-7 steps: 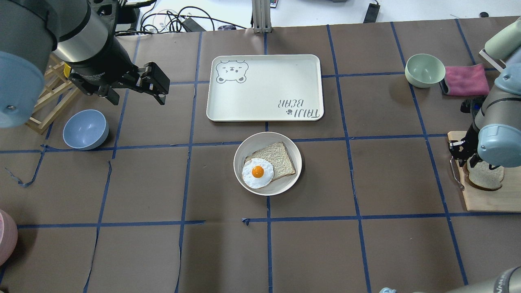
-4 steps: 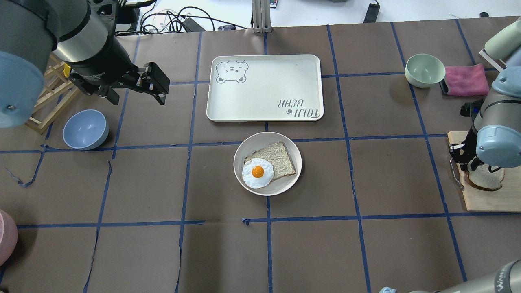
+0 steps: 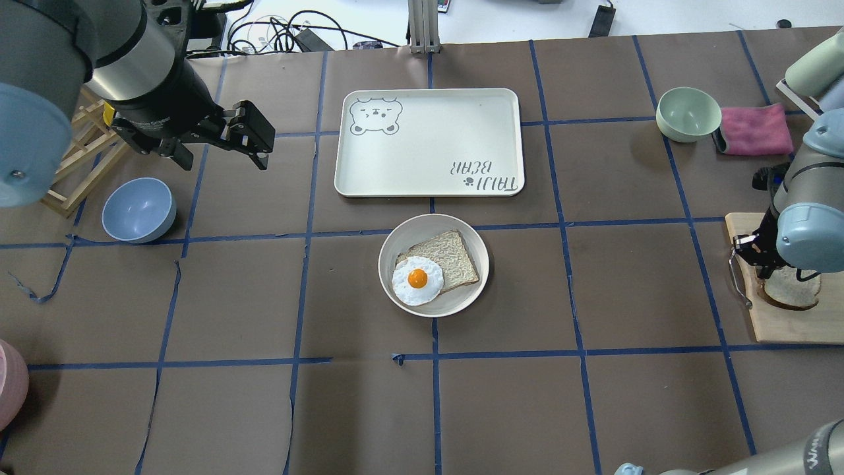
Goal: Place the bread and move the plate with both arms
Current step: 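Close the right gripper on the bread slice edge on the board, then lift the bread slice with the right gripper toward the white plate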
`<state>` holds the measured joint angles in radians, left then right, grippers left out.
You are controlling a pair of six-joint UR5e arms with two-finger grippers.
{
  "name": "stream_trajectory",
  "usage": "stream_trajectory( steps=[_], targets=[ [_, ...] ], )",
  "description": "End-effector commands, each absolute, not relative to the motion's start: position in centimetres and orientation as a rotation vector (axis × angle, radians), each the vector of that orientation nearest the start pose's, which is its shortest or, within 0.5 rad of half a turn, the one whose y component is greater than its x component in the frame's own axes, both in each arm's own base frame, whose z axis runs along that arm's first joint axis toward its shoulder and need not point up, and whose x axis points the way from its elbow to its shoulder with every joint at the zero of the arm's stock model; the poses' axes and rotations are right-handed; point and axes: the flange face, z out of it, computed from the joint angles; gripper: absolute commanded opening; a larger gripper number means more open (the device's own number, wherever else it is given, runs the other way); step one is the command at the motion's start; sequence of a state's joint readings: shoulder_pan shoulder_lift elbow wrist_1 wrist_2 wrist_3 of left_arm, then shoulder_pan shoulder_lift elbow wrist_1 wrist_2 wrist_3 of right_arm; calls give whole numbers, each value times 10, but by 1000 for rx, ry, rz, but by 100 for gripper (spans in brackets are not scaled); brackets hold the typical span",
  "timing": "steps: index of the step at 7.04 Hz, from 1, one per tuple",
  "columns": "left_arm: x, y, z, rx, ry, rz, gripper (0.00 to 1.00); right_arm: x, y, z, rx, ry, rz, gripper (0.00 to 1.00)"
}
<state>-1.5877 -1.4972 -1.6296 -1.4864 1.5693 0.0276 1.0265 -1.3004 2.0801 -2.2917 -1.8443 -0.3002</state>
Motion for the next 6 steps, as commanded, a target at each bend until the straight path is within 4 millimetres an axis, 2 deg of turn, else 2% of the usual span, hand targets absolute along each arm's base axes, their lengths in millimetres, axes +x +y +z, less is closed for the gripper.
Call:
stream_trajectory(
  steps=[1,3,4,6],
  targets=[
    [-141,-468,503,70,3138,-157,100,-161,-472,203,402,3344,262,0],
    [-141,-468,503,70,3138,-157,100,-156,-476,248,438,3379,229,0],
    [-141,-468,503,70,3138,-157,100,-137,-480,279,451,3372,249,0],
    [-141,-468,503,70,3138,-157,100,-80,-496,351,392,3352,313,0]
  ],
)
